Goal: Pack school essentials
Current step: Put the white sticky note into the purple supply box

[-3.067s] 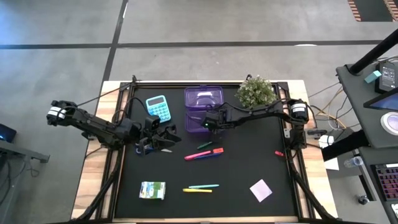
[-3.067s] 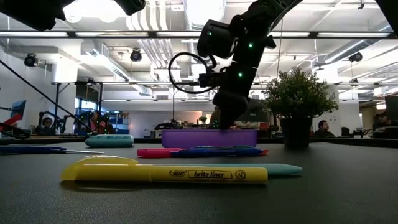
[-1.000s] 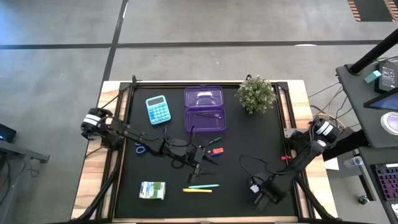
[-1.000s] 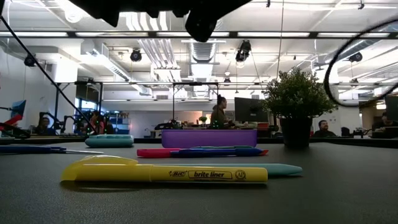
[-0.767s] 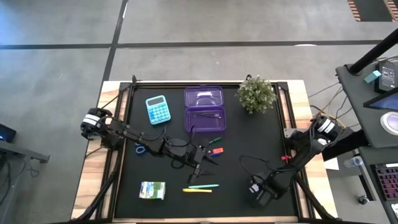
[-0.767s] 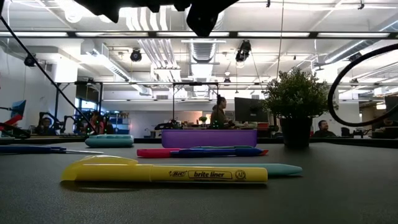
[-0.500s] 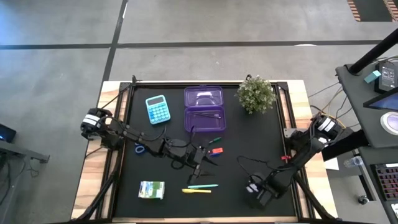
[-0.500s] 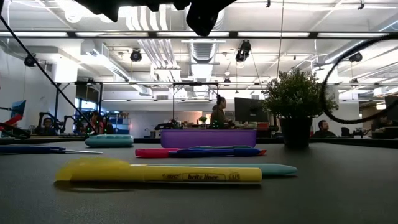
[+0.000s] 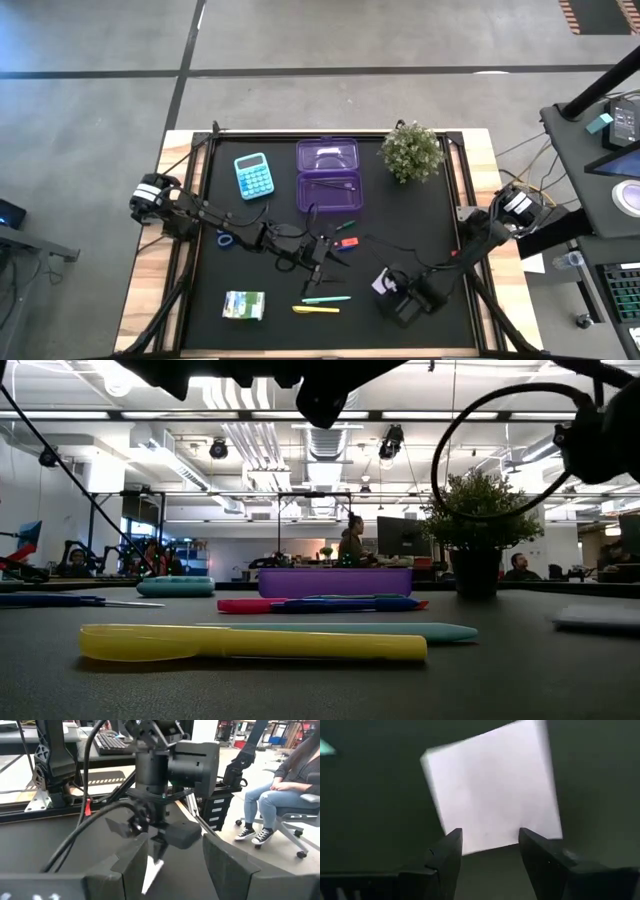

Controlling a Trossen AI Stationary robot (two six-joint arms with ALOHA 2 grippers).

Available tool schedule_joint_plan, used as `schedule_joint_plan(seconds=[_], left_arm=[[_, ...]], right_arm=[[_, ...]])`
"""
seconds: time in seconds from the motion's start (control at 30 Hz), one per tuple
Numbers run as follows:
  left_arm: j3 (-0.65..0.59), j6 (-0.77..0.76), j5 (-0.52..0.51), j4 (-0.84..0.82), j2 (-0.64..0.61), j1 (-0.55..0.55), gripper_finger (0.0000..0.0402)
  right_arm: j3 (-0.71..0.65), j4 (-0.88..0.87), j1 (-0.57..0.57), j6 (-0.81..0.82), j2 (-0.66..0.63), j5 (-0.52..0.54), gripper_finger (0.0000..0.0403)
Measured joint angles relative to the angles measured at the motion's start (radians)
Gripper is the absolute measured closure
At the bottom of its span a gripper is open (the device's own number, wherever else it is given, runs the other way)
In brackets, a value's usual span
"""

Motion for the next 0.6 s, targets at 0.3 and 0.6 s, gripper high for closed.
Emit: schedule_joint_plan(seconds=[0.3, 0.6], left_arm=[[-0.031, 0.0, 0.0, 0.0, 0.0, -0.001, 0.0228], [-0.024, 0.0, -0.016, 0.017, 0.07, -0.006, 0.0228]], right_arm=[[0.155, -0.257, 0.085, 0.04, -0.016, -0.113, 0.0218], [0.041, -0.187, 0.104, 0.064, 0.017, -0.131, 0.0239]])
